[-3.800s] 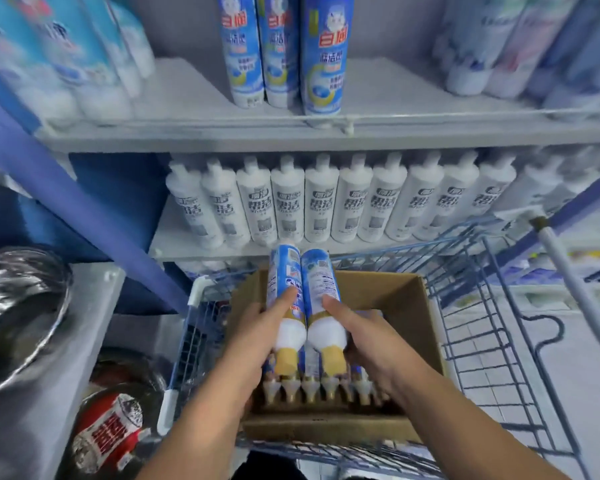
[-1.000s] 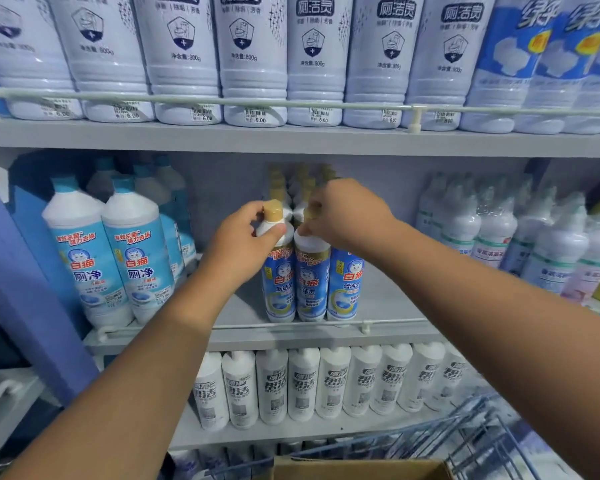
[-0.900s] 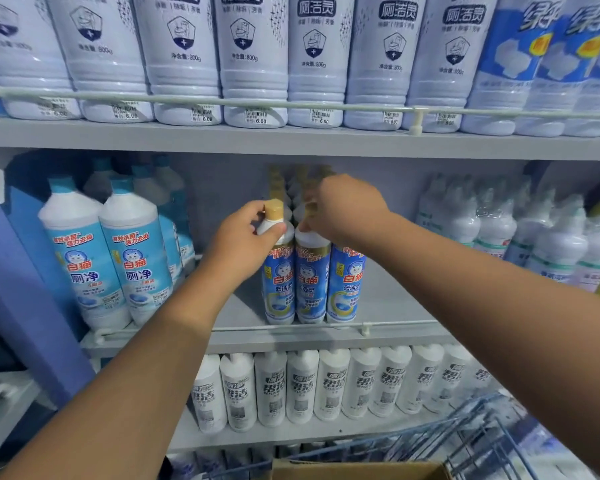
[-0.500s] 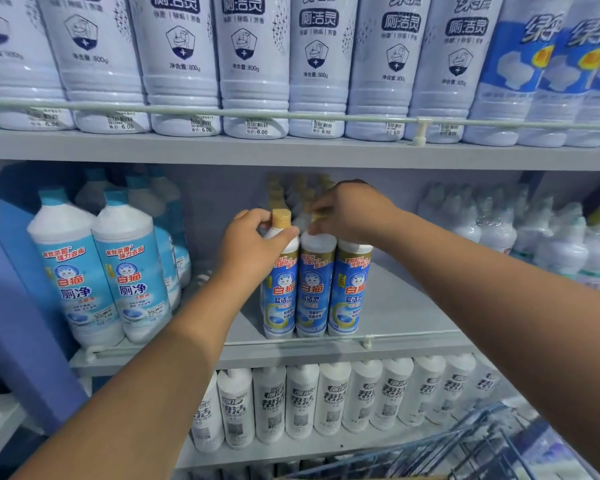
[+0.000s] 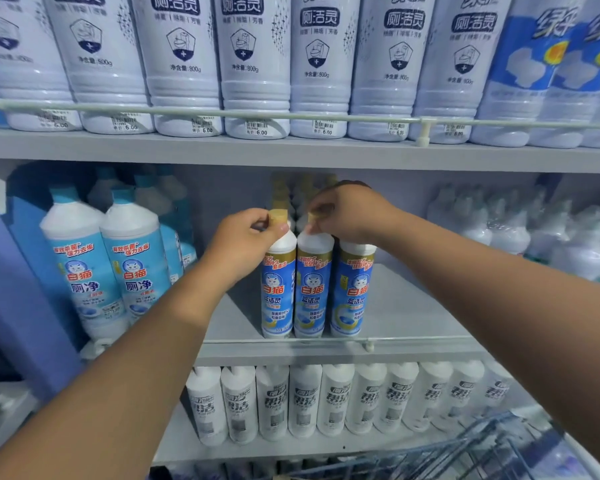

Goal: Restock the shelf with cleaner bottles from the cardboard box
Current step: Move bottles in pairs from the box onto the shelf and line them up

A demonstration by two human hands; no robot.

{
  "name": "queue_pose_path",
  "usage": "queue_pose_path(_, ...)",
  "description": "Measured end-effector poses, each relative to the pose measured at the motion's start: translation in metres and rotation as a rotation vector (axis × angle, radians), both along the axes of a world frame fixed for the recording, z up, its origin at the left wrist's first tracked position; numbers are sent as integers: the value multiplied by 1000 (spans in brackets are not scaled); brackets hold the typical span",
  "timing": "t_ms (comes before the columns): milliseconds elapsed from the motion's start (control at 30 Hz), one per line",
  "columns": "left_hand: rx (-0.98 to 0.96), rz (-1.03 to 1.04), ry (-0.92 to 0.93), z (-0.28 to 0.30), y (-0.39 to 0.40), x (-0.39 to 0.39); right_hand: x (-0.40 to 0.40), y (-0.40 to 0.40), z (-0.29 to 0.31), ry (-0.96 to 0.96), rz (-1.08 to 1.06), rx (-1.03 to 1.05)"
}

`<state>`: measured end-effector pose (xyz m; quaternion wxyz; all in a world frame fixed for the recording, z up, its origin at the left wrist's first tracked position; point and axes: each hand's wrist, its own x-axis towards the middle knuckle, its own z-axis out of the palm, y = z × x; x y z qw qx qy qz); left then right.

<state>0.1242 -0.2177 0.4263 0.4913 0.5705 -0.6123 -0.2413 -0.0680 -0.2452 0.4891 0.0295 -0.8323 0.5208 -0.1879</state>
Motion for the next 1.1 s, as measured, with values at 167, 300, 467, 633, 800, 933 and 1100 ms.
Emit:
queue_pose_path(167, -11, 8, -8, -3, 1, -3, -1, 3, -3, 6, -6, -38)
queue_pose_path(300, -18, 10, -14, -4, 2, -4, -1, 5, -2, 29, 2, -25)
queue_pose_path(467, -21, 9, -19, -3, 5, -6, -28, 17, -3, -115, -37, -19)
queue_pose_path(633, -20, 13, -16, -3, 8, -7, -65, 19, -26, -347, -152, 4)
queue_pose_path(800, -23, 23, -36, -3, 8, -8, -71, 20, -72, -473, -149, 359)
queue_pose_path(933, -24, 39, -44, -4, 7, -9, -65, 20, -88, -592, -140, 331)
queue_pose_path(1100, -24, 53, -51, -5, 7, -9, -65, 21, -88, -581, -141, 334)
